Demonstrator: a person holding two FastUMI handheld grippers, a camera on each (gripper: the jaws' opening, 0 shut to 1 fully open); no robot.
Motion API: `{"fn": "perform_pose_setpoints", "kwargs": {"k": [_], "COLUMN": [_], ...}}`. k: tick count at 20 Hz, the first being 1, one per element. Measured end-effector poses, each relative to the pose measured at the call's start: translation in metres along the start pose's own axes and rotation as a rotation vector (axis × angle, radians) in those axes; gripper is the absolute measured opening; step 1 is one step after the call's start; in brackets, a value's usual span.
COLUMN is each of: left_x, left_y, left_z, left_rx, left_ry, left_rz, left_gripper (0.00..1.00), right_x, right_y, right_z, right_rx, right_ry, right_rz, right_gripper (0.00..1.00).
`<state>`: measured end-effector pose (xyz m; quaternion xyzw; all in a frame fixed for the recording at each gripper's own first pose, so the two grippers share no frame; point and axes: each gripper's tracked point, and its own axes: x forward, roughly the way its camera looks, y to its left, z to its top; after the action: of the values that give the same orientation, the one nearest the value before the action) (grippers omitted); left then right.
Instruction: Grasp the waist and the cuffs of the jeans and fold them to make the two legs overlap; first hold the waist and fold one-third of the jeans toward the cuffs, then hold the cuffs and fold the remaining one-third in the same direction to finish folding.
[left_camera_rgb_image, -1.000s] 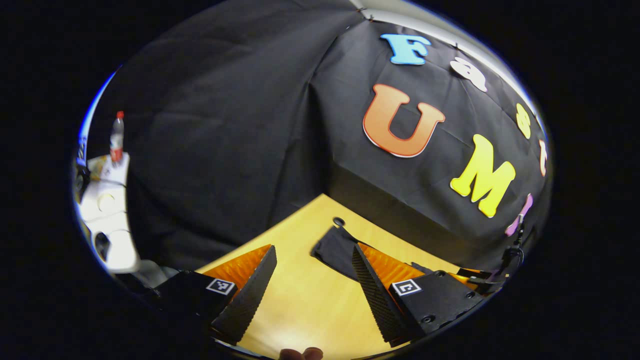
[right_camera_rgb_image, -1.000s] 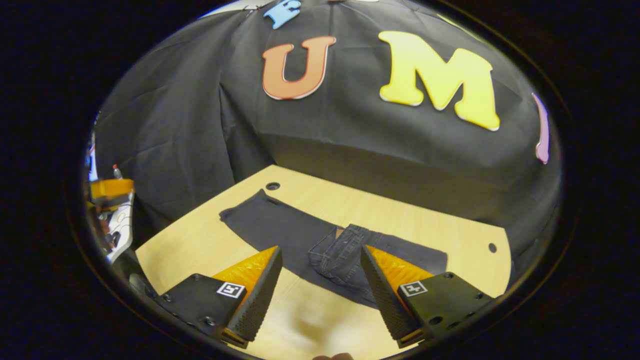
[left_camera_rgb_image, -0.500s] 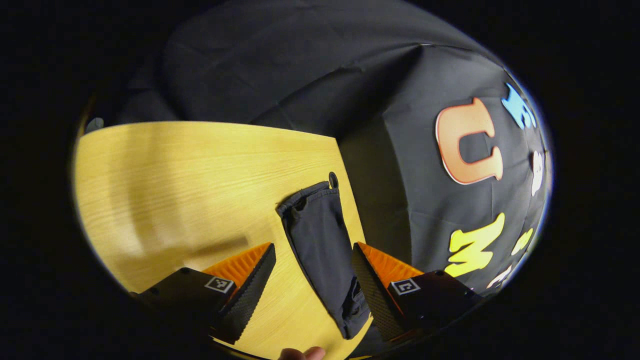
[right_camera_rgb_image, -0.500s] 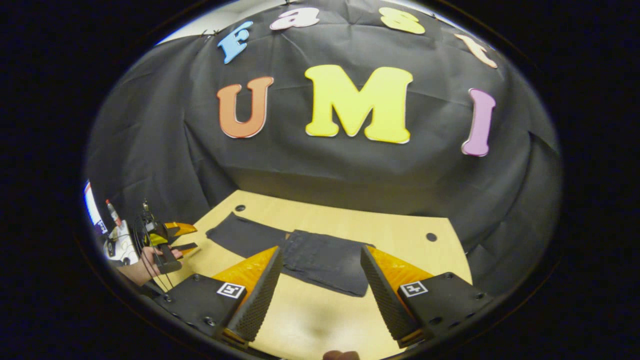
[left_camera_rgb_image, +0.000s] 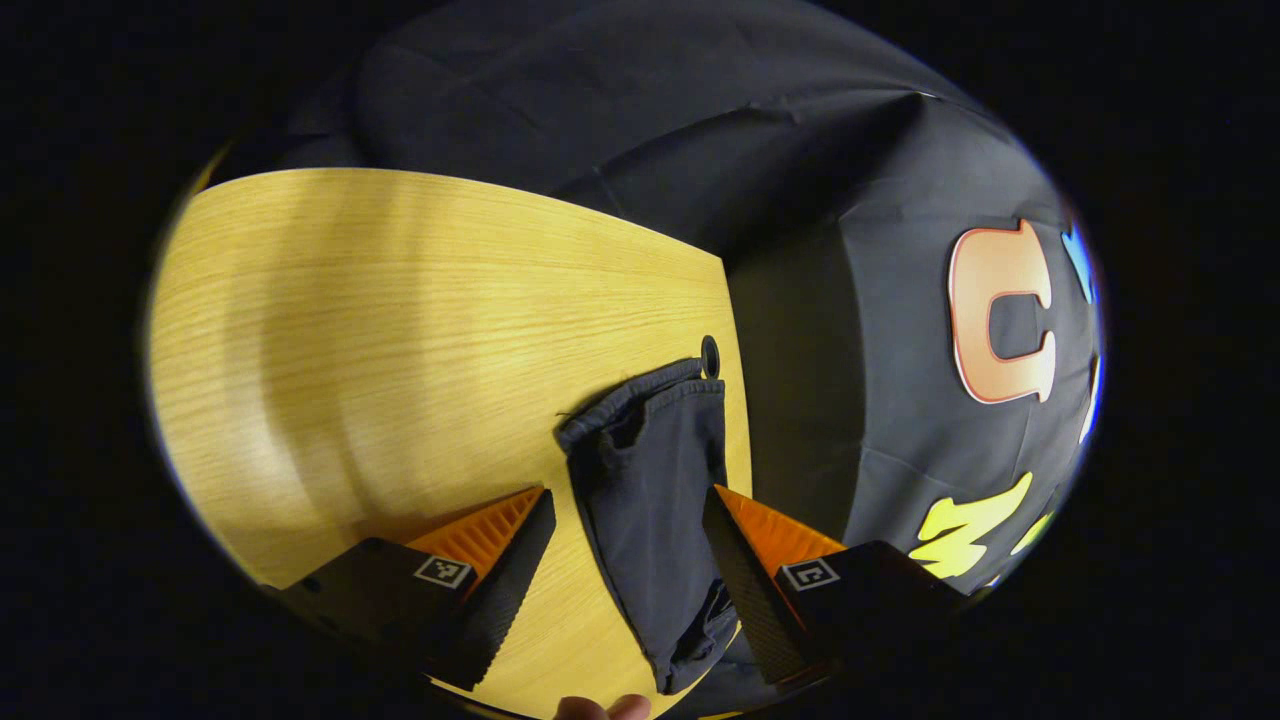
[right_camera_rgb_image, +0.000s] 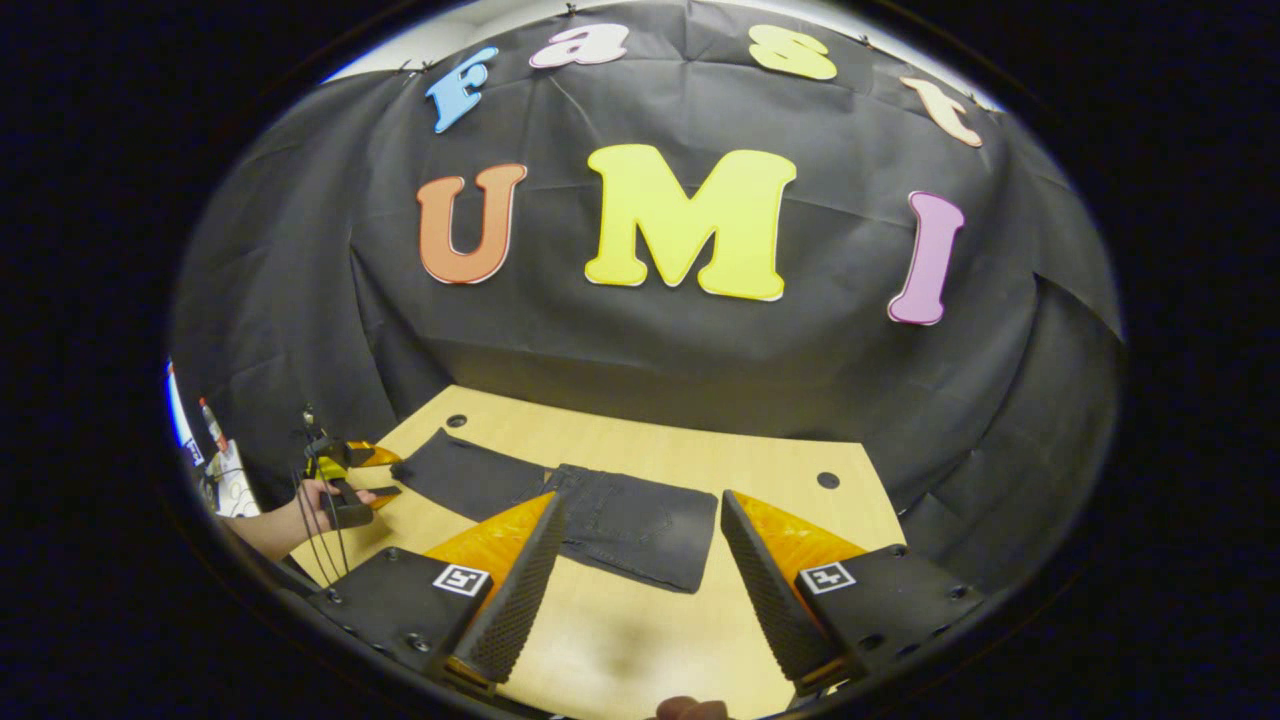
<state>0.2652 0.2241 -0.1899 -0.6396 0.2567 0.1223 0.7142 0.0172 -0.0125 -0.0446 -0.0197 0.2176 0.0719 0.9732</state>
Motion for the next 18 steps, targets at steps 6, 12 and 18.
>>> {"fn": "perform_pose_setpoints", "kwargs": {"k": [6, 12, 18], "left_x": [0.029, 0.051, 0.043], "left_y": [-0.020, -0.019, -0.043], "left_z": [0.004, 0.007, 0.016], "left_rx": [-0.038, 0.021, 0.122], "left_ry": [-0.019, -0.051, -0.099], "left_rz": [-0.059, -0.042, -0.082], "left_gripper": [0.96, 0.80, 0.49], "right_x": [-0.003, -0.010, -0.026], "right_y": [-0.019, -0.023, -0.031], "right_z": [0.005, -0.009, -0.023], "right_rx": [0.046, 0.063, 0.099], "right_ry": [0.002, 0.021, 0.028], "right_rz": [-0.032, -0.052, -0.063], "right_gripper": [0.99, 0.94, 0.94]}}
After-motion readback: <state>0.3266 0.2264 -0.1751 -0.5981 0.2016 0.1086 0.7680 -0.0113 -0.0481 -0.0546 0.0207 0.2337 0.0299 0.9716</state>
